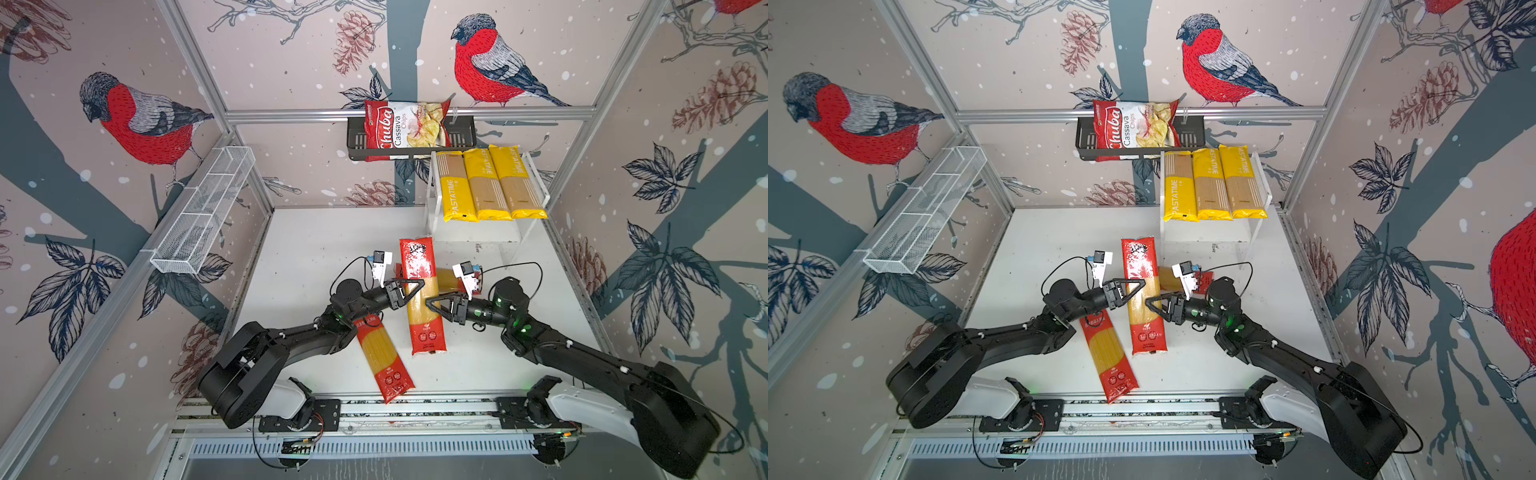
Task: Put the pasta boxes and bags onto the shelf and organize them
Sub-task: 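Lift the red spaghetti pack upright with both grippers, then carry the upright red pack toward the white shelf with both grippers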
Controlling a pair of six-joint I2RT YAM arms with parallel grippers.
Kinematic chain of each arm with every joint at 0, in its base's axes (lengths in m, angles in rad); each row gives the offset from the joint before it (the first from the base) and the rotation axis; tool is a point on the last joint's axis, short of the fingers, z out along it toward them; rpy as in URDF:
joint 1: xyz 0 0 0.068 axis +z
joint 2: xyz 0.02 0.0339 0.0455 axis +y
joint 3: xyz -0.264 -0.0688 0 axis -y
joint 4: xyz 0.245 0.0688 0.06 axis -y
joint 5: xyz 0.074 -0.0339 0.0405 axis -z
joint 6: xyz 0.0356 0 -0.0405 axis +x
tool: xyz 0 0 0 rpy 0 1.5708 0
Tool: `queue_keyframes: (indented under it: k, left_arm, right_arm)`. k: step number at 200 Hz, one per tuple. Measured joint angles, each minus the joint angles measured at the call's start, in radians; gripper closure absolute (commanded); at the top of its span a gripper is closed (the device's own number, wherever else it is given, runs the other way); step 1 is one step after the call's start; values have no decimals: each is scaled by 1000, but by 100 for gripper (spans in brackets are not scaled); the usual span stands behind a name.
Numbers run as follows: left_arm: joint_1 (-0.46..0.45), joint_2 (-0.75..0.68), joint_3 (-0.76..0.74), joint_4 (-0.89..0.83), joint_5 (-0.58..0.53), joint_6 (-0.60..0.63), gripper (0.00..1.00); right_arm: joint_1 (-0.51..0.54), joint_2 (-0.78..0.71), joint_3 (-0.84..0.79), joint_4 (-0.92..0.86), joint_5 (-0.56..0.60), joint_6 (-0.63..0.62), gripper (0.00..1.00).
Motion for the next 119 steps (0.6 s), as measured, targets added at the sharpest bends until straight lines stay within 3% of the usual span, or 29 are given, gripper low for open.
queue_keyframes:
  k: [55,119]
  left_arm:
    - [3,2,37,35,-117,-3,96]
    - [-10,78,91,152,-244,-71,96]
  right_arm:
    - [-9,-37,-124,52,33,56,29]
    - [-15,-84,-204,176,134,162,30]
